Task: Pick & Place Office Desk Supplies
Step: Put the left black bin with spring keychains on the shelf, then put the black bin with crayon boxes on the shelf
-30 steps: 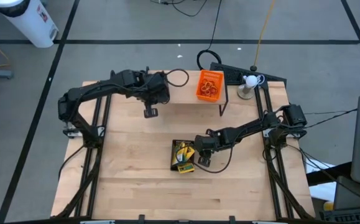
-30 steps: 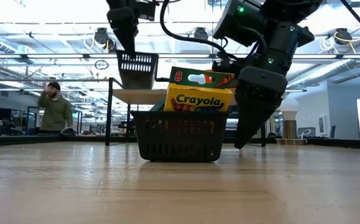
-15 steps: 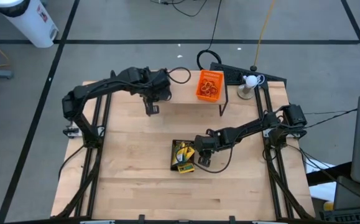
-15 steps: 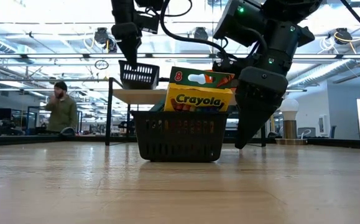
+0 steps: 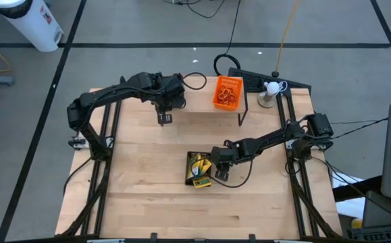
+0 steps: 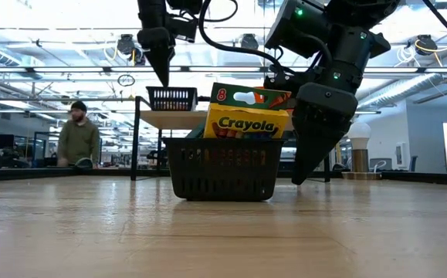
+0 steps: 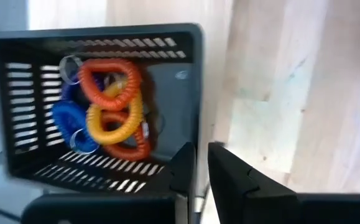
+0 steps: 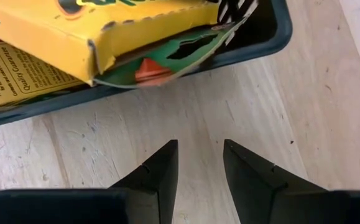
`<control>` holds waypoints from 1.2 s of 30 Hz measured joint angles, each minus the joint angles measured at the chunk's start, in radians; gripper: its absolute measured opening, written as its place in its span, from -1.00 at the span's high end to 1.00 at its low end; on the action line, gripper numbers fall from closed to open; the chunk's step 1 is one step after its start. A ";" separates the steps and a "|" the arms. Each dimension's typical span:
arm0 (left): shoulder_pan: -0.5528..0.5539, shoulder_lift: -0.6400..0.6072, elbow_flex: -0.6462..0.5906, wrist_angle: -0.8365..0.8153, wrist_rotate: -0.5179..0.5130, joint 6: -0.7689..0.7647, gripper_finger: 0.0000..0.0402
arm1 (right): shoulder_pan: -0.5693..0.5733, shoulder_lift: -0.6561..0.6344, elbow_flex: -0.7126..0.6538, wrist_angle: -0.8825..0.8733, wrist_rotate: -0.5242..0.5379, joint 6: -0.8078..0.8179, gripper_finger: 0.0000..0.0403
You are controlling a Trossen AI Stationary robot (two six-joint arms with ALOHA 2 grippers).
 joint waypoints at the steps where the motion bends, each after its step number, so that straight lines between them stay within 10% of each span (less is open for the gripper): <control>1: 0.000 0.000 0.000 0.000 0.016 0.000 0.76 | 0.000 0.000 0.000 0.000 0.000 0.000 0.42; 23: -0.095 -0.180 0.000 0.009 0.088 -0.064 0.57 | 0.000 0.000 0.000 -0.113 0.000 0.005 0.42; 36: -0.483 -0.120 0.000 0.081 0.165 -0.372 0.17 | 0.082 -0.002 0.003 -0.256 0.022 0.042 0.42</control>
